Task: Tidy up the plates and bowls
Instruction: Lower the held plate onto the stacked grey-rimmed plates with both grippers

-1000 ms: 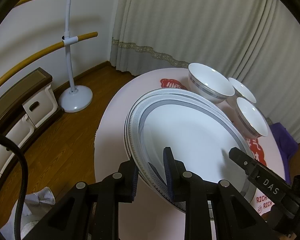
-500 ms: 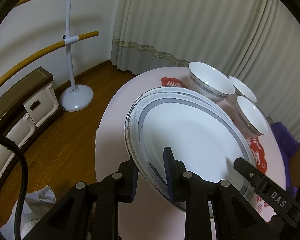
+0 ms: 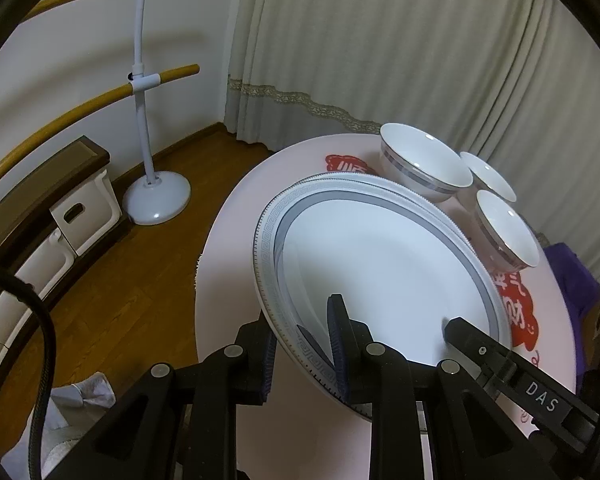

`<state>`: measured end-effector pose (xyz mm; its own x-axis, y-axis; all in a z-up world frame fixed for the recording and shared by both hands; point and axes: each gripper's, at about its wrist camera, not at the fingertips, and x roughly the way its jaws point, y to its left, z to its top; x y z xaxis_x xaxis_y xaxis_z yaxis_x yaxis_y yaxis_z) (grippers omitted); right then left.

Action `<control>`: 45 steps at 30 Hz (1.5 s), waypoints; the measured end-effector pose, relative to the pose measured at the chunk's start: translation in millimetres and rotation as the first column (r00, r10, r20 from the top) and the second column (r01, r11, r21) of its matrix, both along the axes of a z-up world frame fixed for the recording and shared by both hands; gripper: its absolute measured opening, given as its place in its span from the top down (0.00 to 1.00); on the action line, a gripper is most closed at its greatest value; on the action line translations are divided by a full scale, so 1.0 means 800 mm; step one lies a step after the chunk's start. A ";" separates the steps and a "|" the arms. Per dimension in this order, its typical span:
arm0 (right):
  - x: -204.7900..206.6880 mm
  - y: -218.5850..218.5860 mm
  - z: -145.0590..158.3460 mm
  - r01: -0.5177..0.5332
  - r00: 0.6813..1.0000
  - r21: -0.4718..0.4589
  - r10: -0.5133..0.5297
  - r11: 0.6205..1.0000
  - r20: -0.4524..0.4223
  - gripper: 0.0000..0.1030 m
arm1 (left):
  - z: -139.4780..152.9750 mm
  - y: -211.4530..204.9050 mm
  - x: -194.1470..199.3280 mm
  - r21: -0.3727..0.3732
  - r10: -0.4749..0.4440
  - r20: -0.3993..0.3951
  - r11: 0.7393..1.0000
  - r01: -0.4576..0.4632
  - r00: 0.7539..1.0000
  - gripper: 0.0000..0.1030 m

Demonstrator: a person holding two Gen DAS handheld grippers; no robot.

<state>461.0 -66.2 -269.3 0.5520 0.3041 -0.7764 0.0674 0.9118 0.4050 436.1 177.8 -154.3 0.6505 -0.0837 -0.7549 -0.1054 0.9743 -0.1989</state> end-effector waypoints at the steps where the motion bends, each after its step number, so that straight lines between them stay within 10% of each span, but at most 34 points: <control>1: 0.001 0.001 0.000 -0.001 1.000 -0.004 0.001 1.000 0.001 0.41 | 0.000 -0.001 0.000 0.007 0.002 0.001 1.000 -0.002 1.000 0.79; 14: 0.009 0.002 -0.004 -0.017 1.000 0.005 0.017 1.000 0.016 0.56 | -0.009 -0.004 0.006 0.026 0.012 -0.005 1.000 -0.012 1.000 0.79; 45: 0.002 -0.009 -0.006 -0.007 0.999 0.035 0.006 0.999 0.038 0.56 | -0.034 -0.030 0.031 0.144 0.005 0.008 0.990 -0.006 1.000 0.70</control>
<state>462.5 -73.2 -274.3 0.5785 0.3347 -0.7439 0.0455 0.8973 0.4391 461.1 154.0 -181.2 0.6564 0.0291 -0.7539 -0.1101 0.9923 -0.0575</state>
